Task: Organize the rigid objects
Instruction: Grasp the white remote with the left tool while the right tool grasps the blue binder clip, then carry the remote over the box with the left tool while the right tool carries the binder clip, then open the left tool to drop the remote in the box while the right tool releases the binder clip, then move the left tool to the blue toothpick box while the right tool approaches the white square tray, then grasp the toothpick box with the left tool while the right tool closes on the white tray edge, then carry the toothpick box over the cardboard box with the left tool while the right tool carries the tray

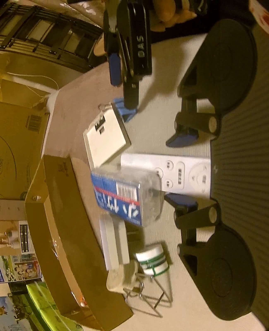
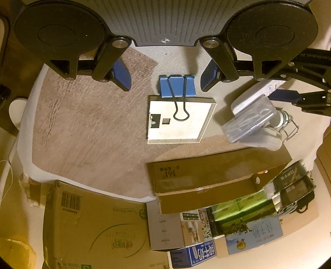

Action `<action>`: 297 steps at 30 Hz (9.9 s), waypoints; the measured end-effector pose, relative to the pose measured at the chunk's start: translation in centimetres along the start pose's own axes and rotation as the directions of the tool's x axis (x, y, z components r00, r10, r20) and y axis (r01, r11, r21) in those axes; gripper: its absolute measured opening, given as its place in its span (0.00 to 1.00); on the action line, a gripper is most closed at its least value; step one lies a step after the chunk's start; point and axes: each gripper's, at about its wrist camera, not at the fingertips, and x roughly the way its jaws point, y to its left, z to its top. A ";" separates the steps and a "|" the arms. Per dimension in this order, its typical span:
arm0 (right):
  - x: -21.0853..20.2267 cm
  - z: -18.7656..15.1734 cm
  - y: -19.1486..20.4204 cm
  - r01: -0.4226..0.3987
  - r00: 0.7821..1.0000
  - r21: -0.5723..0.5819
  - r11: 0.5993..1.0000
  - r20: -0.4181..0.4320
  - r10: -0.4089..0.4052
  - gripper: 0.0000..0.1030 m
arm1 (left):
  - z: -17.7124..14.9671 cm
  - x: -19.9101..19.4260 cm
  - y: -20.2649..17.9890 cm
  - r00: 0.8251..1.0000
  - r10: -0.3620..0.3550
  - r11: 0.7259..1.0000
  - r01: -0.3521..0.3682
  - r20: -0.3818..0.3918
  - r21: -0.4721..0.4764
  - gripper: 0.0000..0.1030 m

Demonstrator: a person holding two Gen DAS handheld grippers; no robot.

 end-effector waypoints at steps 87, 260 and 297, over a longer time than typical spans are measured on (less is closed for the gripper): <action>4.1 18.2 6.7 -0.118 0.973 -0.174 0.978 0.175 0.148 0.39 | 13.7 -5.5 9.9 0.923 0.306 0.942 -0.259 0.232 -0.213 0.33; 5.2 4.2 1.2 -0.025 0.997 -0.074 0.997 -0.071 0.020 0.94 | 0.9 0.8 0.9 0.980 0.187 0.969 -0.174 0.067 -0.174 0.56; 1.0 3.3 1.0 0.040 0.999 -0.089 0.995 0.006 -0.040 0.86 | 0.8 -1.1 -1.4 0.973 0.212 0.969 -0.197 0.092 -0.148 0.53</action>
